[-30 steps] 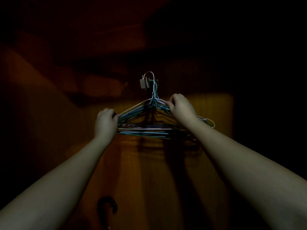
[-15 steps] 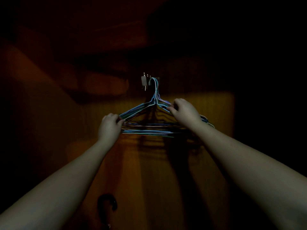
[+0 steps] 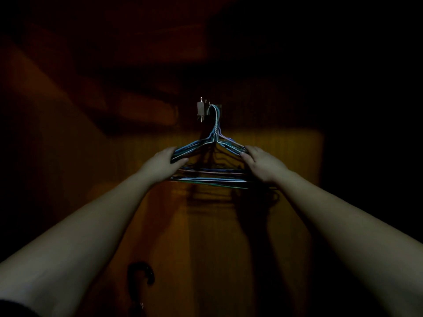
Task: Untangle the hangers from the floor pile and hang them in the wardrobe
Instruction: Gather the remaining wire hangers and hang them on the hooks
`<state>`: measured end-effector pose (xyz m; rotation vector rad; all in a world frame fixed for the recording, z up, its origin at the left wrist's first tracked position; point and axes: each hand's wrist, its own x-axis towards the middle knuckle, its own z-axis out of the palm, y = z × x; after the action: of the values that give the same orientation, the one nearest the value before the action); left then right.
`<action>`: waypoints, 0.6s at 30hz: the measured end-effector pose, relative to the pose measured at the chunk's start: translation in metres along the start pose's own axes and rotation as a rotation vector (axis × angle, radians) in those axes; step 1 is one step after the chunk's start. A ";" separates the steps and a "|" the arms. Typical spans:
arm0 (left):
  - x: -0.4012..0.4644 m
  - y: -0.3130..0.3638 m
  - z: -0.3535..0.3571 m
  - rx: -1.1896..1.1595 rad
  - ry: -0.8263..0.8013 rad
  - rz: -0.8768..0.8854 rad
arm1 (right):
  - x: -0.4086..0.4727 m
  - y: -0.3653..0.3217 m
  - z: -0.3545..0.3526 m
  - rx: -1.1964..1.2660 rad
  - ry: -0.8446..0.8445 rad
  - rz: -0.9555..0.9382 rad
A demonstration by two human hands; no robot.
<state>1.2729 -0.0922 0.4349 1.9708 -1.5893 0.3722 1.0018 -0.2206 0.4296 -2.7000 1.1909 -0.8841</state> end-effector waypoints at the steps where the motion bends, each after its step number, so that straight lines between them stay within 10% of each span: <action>1: 0.000 0.000 0.001 0.003 0.007 0.005 | 0.000 0.001 0.000 0.015 -0.005 -0.001; 18: 0.002 -0.005 0.008 -0.018 -0.059 -0.037 | 0.006 0.012 0.001 -0.118 0.042 -0.080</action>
<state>1.2775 -0.0978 0.4288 2.0116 -1.5847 0.2864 0.9975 -0.2330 0.4286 -2.8540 1.1873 -0.9122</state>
